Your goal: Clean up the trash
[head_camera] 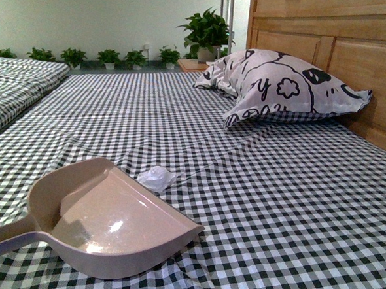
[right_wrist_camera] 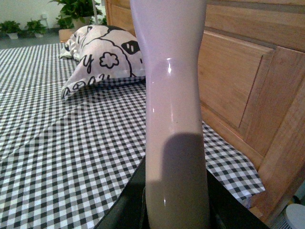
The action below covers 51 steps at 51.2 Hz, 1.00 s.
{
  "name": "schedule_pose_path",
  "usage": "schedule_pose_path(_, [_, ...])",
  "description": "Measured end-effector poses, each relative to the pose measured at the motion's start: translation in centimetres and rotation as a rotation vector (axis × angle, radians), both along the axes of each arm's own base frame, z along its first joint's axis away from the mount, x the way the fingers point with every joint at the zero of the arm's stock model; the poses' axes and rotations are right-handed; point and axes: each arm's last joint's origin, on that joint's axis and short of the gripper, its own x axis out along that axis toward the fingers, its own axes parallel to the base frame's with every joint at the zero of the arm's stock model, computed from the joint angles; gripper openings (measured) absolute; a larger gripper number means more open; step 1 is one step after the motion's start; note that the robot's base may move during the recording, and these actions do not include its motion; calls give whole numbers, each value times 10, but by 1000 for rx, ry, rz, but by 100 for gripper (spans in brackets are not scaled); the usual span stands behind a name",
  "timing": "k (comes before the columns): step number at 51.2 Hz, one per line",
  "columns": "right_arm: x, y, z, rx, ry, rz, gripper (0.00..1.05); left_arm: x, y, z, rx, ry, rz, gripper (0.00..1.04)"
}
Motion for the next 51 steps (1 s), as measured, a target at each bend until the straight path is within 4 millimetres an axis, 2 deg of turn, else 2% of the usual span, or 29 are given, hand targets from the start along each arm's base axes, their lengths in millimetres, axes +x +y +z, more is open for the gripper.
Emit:
schedule_pose_path(11, [0,0,0,0,0,0,19,1,13,-8,10,27,1,27])
schedule_pose_path(23, [0,0,0,0,0,0,19,10,15,-12,1,29,5,27])
schedule_pose_path(46, [0,0,0,0,0,0,19,10,17,-15,4,72,1,27])
schedule_pose_path(48, [1,0,-1,-4,24,15,19,10,17,-15,4,72,1,27])
schedule_pose_path(51, [6,2,1,-37,149,85,19,10,17,-15,4,72,2,27])
